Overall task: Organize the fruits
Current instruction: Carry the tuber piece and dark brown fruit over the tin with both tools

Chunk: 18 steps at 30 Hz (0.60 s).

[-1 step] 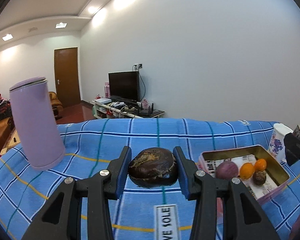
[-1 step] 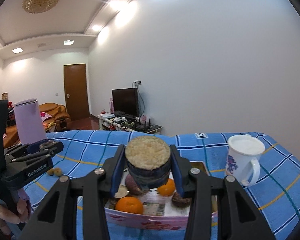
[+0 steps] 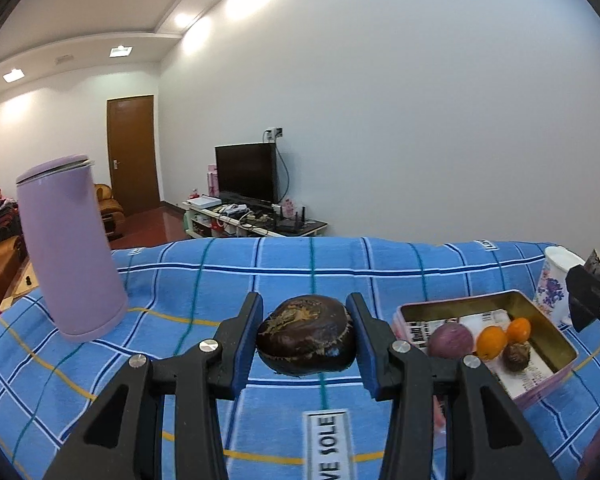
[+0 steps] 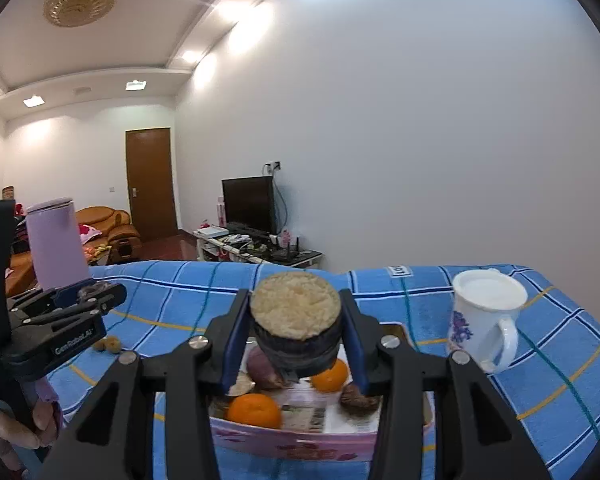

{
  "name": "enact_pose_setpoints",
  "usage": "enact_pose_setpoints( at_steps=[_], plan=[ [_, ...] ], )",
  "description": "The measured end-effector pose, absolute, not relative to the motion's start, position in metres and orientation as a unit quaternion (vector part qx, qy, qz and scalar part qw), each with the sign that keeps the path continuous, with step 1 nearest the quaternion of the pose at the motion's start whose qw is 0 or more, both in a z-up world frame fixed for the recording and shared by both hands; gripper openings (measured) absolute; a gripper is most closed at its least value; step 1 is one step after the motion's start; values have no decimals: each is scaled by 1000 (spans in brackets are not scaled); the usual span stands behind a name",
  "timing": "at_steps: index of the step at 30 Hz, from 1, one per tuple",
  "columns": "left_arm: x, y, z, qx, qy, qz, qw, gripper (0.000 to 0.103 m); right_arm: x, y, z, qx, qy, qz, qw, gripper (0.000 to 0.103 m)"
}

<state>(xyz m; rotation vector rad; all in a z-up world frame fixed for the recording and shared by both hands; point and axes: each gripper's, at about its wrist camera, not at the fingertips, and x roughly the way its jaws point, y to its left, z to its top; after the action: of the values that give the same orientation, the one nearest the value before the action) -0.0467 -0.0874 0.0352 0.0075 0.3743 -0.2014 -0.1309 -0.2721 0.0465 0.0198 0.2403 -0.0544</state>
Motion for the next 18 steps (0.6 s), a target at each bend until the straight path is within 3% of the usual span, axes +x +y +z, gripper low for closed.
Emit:
enact_pose_setpoints(
  at_steps=[18],
  plan=[
    [-44, -160, 39, 14, 188, -149, 971, 45, -132, -348, 51, 47, 112, -108, 987, 46]
  ],
)
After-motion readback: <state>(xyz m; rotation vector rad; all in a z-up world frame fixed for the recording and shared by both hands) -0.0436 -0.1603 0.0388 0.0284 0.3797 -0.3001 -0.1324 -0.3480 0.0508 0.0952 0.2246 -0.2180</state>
